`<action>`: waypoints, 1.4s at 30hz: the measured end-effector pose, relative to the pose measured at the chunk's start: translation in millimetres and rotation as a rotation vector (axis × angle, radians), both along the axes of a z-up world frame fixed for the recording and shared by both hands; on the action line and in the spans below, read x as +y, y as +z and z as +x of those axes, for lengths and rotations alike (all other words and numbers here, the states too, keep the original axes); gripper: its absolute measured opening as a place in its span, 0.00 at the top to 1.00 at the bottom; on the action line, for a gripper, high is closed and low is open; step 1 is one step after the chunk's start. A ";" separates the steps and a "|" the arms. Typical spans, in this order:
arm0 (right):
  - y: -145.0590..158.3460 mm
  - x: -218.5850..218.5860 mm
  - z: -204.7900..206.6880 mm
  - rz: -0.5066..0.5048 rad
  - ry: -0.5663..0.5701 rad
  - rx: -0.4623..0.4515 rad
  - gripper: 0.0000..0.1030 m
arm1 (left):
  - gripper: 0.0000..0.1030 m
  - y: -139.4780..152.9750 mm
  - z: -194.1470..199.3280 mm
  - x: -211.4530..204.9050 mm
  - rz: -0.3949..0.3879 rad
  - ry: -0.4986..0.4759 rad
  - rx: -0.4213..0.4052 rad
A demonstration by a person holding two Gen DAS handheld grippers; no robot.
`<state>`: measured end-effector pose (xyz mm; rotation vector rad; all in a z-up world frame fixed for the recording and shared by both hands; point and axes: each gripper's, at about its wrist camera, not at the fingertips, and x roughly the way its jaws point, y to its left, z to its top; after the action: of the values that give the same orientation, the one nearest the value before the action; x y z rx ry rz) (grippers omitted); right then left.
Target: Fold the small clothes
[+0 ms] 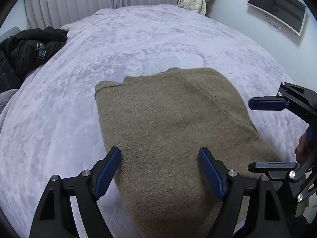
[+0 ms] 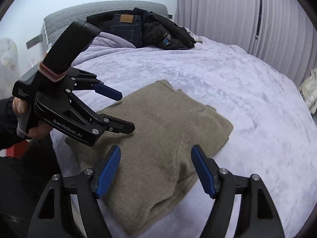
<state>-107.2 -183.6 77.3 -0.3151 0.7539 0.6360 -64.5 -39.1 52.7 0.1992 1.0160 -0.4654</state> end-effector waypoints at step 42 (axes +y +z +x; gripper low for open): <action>-26.1 32.1 159.2 0.053 0.038 0.288 0.24 | 0.01 -52.2 164.2 59.3 0.163 0.425 0.206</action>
<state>52.0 -151.5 51.3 -0.1913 1.0064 0.7452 99.7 20.2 0.5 0.0762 1.2614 -0.0152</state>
